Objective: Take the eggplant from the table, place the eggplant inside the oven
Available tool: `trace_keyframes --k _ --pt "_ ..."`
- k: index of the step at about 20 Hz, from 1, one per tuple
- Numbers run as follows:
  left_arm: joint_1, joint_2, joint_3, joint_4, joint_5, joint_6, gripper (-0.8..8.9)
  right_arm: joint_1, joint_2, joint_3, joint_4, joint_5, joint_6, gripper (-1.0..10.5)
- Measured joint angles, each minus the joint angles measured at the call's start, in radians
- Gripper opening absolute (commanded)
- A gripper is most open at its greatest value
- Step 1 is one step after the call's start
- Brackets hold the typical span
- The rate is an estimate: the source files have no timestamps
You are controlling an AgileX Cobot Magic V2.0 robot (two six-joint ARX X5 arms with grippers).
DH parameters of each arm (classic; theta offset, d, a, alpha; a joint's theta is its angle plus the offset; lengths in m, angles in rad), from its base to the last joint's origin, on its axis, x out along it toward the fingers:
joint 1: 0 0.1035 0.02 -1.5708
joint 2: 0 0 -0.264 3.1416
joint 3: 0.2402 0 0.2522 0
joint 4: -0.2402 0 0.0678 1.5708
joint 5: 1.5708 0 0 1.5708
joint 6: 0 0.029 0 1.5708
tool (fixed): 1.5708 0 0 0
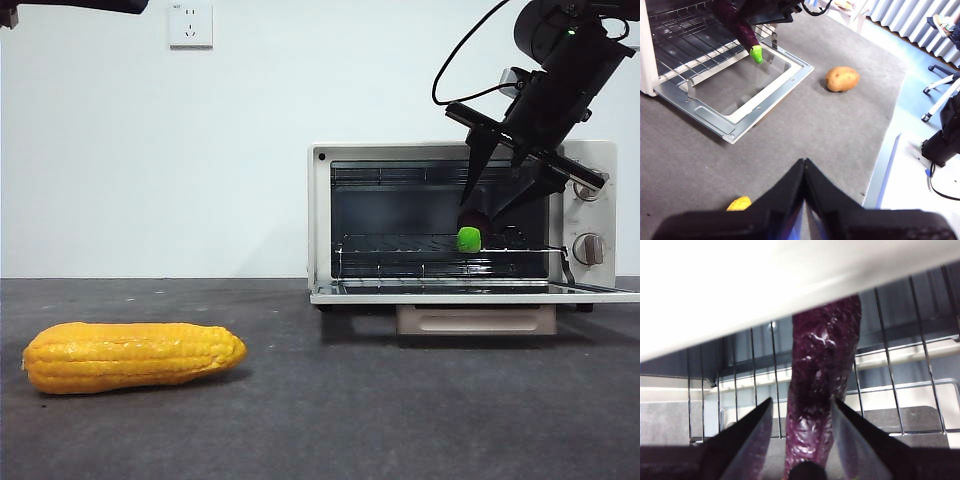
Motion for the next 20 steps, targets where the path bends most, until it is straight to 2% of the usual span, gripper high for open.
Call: trace_keyframes --k 2,5,14,20 --pt "0.000 0.000 0.000 0.000 0.000 0.000 -0.06 0.000 0.000 0.000 0.000 0.000 0.000 2.0" --pt "0.000 0.000 0.000 0.000 0.000 0.000 -0.06 0.000 0.000 0.000 -0.004 0.000 0.000 2.6" --pt "0.000 0.000 0.000 0.000 0.000 0.000 -0.06 0.000 -0.003 0.000 -0.038 -0.001 -0.002 2.6" --pt "0.000 0.000 0.000 0.000 0.000 0.000 -0.06 0.000 -0.125 0.000 -0.170 -0.002 -0.082 2.9"
